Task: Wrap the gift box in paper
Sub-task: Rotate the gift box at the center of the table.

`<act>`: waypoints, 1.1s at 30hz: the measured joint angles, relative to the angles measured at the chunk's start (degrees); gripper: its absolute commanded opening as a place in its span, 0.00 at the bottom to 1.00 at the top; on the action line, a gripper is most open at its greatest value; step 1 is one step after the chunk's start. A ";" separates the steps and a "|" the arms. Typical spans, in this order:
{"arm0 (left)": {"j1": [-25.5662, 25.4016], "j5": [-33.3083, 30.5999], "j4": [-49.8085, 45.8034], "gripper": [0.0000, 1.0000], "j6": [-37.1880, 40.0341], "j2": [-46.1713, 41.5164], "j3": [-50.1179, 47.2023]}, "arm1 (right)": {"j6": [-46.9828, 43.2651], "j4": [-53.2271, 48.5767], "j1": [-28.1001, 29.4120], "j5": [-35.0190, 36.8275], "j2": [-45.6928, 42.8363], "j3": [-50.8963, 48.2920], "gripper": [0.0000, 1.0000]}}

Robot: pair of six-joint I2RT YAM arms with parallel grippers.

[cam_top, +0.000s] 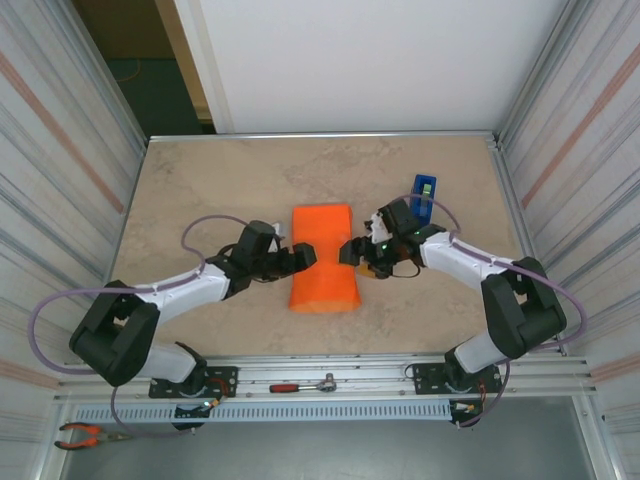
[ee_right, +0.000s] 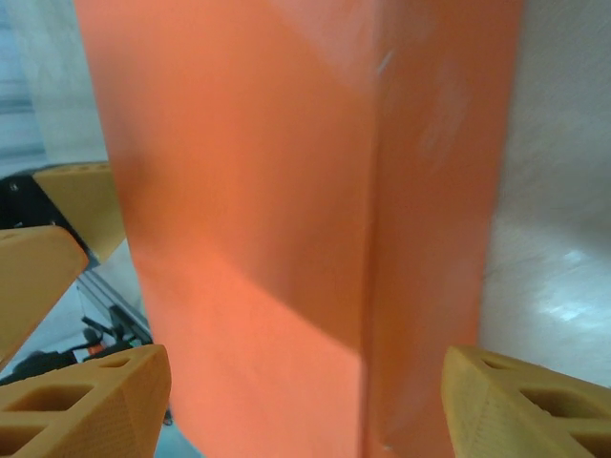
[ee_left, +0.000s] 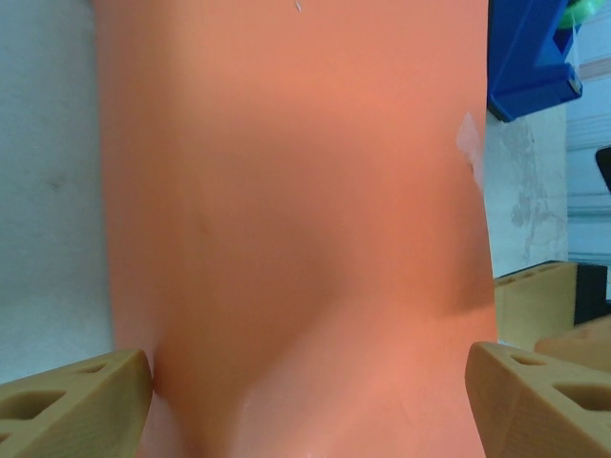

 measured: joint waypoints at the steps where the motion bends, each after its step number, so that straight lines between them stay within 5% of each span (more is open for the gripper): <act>1: -0.39 -0.39 1.05 0.86 -0.31 0.00 -0.63 | 0.83 -0.02 1.70 1.42 0.00 -0.31 0.74; 7: -0.28 1.14 9.16 0.86 -3.28 0.20 -4.37 | 7.41 -0.13 8.09 9.35 -2.93 -3.93 0.75; 13: 1.01 2.45 3.10 0.86 -3.23 -7.23 -5.68 | 12.28 -4.00 9.05 17.92 -14.64 -7.26 0.80; 16: 3.93 1.09 -2.60 0.83 -3.23 -14.21 -6.05 | 14.14 -5.84 8.72 21.33 -20.59 -8.00 0.72; 21: 11.82 0.68 -11.50 0.63 -0.79 -17.07 -6.05 | 15.69 -6.43 6.49 24.37 -23.26 -11.56 0.29; 23: 13.62 1.38 -13.05 0.57 0.92 -14.32 -6.03 | 15.50 -6.43 5.49 24.74 -21.42 -12.98 0.20; 33: 12.00 6.67 -13.25 0.59 6.93 2.93 -0.48 | 9.60 -5.16 0.87 22.53 -5.20 -7.04 0.15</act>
